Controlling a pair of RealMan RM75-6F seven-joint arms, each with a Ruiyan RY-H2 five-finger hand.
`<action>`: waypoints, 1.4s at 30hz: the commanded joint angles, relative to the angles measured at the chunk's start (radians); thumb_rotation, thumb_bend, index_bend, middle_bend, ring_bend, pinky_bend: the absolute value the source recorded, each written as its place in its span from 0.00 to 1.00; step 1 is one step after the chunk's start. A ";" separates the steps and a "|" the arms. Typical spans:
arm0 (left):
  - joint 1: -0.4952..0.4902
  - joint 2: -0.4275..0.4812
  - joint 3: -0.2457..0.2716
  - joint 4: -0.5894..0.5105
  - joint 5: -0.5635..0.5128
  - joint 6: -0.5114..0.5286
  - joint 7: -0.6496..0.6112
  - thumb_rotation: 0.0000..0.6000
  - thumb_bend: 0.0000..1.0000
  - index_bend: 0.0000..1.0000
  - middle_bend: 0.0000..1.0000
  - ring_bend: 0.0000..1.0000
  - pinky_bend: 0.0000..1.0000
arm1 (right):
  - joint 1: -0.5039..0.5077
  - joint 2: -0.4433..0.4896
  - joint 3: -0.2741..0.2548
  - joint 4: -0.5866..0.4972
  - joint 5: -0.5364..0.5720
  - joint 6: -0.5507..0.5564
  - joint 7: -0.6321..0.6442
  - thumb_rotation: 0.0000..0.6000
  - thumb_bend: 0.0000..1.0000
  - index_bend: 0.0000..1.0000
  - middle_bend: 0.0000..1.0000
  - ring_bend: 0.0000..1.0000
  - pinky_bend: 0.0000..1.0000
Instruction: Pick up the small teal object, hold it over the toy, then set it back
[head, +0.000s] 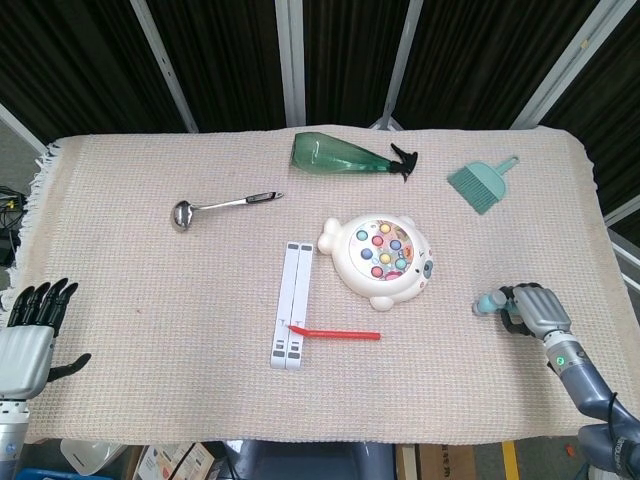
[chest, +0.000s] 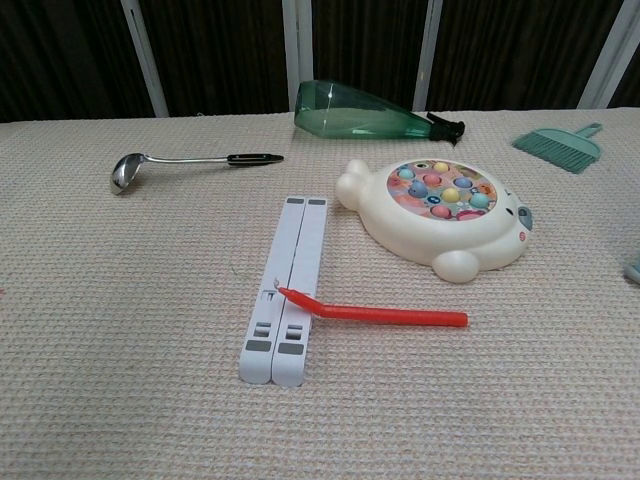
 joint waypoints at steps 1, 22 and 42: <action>0.000 0.000 0.000 0.000 -0.001 -0.001 0.000 1.00 0.09 0.06 0.02 0.00 0.00 | 0.000 -0.004 -0.001 0.004 0.000 0.000 0.001 1.00 0.60 0.48 0.46 0.30 0.22; -0.006 0.000 -0.001 0.007 -0.015 -0.016 -0.010 1.00 0.09 0.06 0.01 0.00 0.00 | -0.025 -0.042 0.012 0.033 -0.024 0.091 0.052 1.00 0.74 0.80 0.71 0.52 0.36; -0.024 0.004 -0.004 0.008 0.002 -0.028 -0.008 1.00 0.09 0.06 0.01 0.00 0.00 | 0.165 0.097 0.140 -0.279 -0.048 0.070 -0.235 1.00 0.85 0.96 0.82 0.63 0.44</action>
